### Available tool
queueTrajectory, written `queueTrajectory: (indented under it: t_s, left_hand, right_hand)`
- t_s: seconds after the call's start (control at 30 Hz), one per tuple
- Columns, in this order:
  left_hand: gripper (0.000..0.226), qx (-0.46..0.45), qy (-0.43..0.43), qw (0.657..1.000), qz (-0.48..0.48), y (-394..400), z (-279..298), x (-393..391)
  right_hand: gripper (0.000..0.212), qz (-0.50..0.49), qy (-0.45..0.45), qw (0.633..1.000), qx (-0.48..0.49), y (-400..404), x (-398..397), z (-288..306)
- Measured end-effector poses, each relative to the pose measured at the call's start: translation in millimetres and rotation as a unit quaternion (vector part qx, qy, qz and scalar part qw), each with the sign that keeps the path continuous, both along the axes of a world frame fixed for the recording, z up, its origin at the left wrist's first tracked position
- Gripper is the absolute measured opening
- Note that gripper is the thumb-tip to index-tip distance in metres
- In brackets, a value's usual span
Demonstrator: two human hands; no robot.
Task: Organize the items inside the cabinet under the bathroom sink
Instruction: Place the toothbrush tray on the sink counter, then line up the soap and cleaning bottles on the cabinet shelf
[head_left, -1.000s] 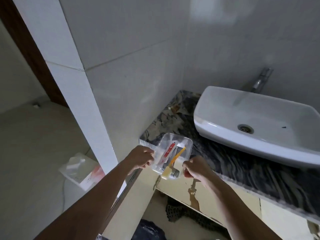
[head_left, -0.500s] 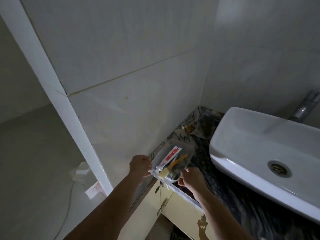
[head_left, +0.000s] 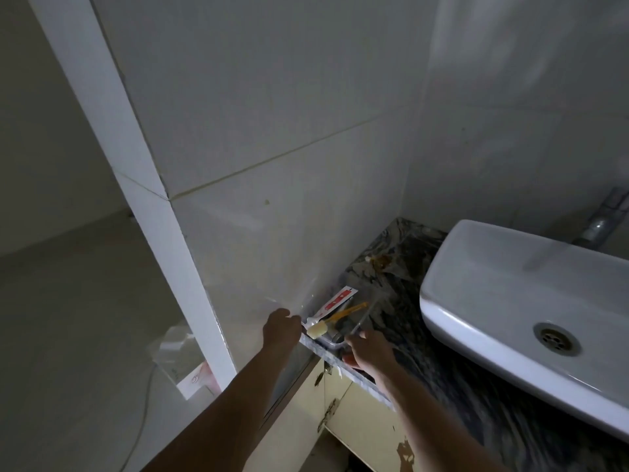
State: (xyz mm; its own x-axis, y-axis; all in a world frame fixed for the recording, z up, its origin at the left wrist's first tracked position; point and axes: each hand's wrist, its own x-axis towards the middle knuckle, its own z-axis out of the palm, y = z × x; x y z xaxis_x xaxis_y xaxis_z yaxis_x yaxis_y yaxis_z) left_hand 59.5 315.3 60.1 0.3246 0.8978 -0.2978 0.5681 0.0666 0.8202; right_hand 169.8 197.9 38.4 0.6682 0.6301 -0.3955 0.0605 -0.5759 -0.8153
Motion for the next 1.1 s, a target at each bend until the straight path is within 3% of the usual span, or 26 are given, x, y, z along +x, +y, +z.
queueTrajectory:
  t_s: [0.07, 0.17, 0.33, 0.63, 0.87, 1.1]
  left_hand:
    - [0.040, 0.027, -0.001, 1.000, 0.003, -11, 7, -6]
    - [0.034, 0.094, 0.025, 0.994, -0.052, -31, 14, -22]
    - [0.029, 0.119, 0.034, 0.976, -0.177, -70, 28, -49]
    - [0.031, 0.090, 0.090, 0.873, -0.471, -172, 26, -98]
    - [0.028, 0.066, 0.110, 0.826, -0.549, -248, -1, -120]
    - [0.026, 0.040, 0.166, 0.798, -0.578, -312, -42, -111]
  right_hand:
    - [0.027, -0.019, 0.019, 1.000, 0.005, -20, -8, 3]
    - [0.019, -0.039, 0.050, 0.998, 0.026, -68, -27, 11]
    - [0.014, -0.131, 0.120, 0.984, 0.024, -152, -62, 16]
    - [0.012, -0.272, 0.119, 0.949, 0.103, -286, -144, 38]
    - [0.007, -0.329, 0.139, 0.924, 0.135, -362, -166, 28]
    - [0.006, -0.353, 0.192, 0.911, 0.096, -426, -156, -20]
